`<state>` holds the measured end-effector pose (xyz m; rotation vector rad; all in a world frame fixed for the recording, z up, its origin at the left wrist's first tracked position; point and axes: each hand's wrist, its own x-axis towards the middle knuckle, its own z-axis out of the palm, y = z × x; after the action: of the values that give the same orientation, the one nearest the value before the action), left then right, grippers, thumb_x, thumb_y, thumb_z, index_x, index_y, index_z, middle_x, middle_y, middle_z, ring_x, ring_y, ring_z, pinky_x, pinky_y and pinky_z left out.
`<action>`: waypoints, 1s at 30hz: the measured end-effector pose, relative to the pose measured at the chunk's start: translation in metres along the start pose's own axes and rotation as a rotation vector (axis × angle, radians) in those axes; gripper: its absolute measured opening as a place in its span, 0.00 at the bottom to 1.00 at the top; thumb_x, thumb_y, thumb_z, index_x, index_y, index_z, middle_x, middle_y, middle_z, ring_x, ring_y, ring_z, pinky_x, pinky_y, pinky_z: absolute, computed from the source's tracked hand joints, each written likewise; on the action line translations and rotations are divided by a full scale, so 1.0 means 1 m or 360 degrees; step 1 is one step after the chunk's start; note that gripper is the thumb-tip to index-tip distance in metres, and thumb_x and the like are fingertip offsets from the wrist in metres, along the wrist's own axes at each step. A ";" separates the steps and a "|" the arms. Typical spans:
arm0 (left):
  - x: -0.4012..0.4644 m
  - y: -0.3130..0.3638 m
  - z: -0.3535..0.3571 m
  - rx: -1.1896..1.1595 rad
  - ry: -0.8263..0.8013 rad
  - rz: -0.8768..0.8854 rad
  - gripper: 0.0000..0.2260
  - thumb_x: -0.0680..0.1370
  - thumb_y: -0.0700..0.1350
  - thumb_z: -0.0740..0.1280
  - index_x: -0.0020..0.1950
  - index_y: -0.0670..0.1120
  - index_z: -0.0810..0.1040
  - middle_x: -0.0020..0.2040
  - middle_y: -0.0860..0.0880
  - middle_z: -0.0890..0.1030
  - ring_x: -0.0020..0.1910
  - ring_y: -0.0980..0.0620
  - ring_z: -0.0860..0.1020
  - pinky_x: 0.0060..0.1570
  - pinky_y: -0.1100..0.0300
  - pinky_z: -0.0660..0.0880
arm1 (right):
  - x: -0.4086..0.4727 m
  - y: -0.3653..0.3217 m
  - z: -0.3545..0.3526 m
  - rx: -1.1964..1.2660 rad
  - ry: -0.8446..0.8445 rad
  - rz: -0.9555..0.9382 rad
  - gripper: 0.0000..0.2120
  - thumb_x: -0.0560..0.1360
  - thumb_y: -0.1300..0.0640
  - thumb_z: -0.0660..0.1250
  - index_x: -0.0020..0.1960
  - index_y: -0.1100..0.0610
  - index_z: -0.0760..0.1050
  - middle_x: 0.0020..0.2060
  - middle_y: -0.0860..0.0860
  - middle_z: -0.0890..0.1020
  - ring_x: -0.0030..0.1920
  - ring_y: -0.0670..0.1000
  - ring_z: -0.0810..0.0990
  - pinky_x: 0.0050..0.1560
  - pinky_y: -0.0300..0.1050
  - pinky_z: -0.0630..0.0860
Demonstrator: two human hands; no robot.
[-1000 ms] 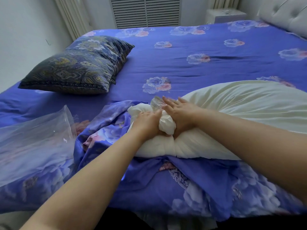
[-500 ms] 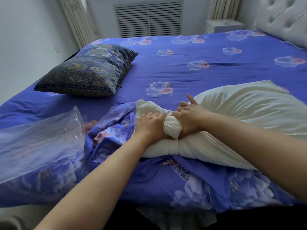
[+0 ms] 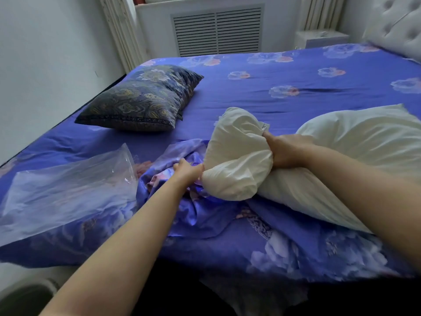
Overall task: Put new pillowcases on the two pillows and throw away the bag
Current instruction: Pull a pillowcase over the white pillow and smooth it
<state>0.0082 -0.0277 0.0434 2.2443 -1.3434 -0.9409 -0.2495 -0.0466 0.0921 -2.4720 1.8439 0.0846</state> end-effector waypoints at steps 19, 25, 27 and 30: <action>-0.011 0.033 -0.024 -0.1436 -0.0841 0.0066 0.10 0.80 0.45 0.60 0.45 0.43 0.79 0.34 0.47 0.83 0.32 0.51 0.81 0.39 0.60 0.78 | 0.008 -0.025 -0.030 -0.0111 0.0284 0.0396 0.31 0.72 0.39 0.59 0.69 0.55 0.59 0.65 0.55 0.73 0.62 0.58 0.75 0.53 0.51 0.71; 0.010 0.030 -0.026 -0.1596 -0.0646 0.0059 0.14 0.81 0.43 0.55 0.39 0.45 0.74 0.33 0.48 0.77 0.34 0.52 0.76 0.50 0.59 0.74 | -0.017 -0.061 0.003 -0.0193 0.0410 0.0007 0.24 0.73 0.44 0.61 0.63 0.55 0.64 0.60 0.57 0.74 0.53 0.61 0.79 0.43 0.49 0.69; 0.022 0.025 -0.038 -0.1613 -0.0485 0.0023 0.20 0.80 0.41 0.54 0.28 0.46 0.70 0.23 0.52 0.72 0.24 0.56 0.72 0.34 0.66 0.73 | -0.026 -0.064 0.010 -0.0381 0.0472 -0.0193 0.22 0.73 0.49 0.60 0.64 0.57 0.64 0.57 0.57 0.77 0.48 0.60 0.81 0.39 0.48 0.67; 0.037 0.016 -0.049 -0.1503 -0.0390 -0.0038 0.08 0.69 0.42 0.60 0.30 0.48 0.70 0.23 0.53 0.72 0.27 0.55 0.72 0.35 0.63 0.68 | -0.034 -0.065 0.017 -0.0542 0.0500 -0.0478 0.23 0.72 0.52 0.60 0.64 0.59 0.64 0.53 0.57 0.79 0.44 0.61 0.81 0.35 0.48 0.68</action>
<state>0.0446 -0.0698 0.0753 1.4430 -0.6913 -1.4906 -0.1965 0.0055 0.0790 -3.1309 1.6435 -0.0062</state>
